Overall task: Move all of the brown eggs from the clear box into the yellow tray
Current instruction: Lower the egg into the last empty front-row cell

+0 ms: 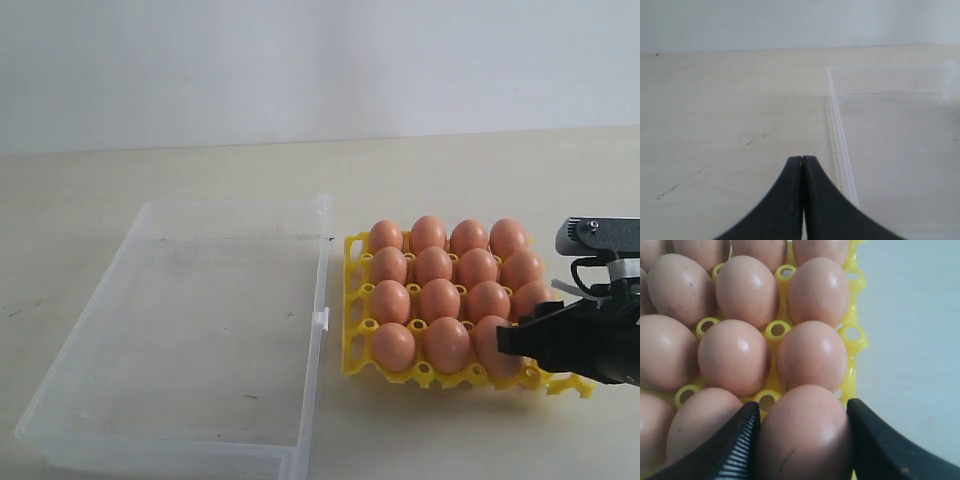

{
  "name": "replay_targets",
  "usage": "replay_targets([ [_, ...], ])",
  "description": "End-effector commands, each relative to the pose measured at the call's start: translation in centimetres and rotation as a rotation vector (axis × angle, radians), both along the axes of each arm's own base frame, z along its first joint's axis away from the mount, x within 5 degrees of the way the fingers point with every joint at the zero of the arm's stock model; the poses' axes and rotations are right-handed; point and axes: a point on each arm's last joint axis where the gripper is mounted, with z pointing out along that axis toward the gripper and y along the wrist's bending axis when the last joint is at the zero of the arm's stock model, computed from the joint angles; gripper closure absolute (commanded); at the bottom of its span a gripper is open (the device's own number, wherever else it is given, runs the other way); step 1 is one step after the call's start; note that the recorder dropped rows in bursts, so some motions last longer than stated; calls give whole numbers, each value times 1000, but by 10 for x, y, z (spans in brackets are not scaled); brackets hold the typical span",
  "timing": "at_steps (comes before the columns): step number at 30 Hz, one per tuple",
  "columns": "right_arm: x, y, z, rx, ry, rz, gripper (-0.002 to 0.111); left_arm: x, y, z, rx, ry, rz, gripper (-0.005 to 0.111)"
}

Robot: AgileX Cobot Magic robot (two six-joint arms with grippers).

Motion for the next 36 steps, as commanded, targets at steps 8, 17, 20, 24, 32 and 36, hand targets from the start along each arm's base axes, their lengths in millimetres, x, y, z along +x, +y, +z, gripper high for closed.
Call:
replay_targets([
  [8, 3, 0, -2, -20, 0, 11, 108, 0, 0, 2, 0, -17, 1, 107],
  [17, 3, 0, -3, -19, 3, 11, 70, 0, 0, 2, 0, -17, 1, 107],
  [20, 3, 0, -1, -17, -7, 9, 51, 0, 0, 2, 0, -17, 1, 107],
  [24, 5, 0, 1, -9, -19, 1, 43, 0, 0, 2, 0, -17, 1, 107],
  [32, 5, 0, 4, -5, -38, -5, 43, 0, 0, 2, 0, -17, 1, 107],
  [36, 4, -1, 15, 21, -85, -14, 43, 0, 0, 2, 0, -17, 1, 107],
])
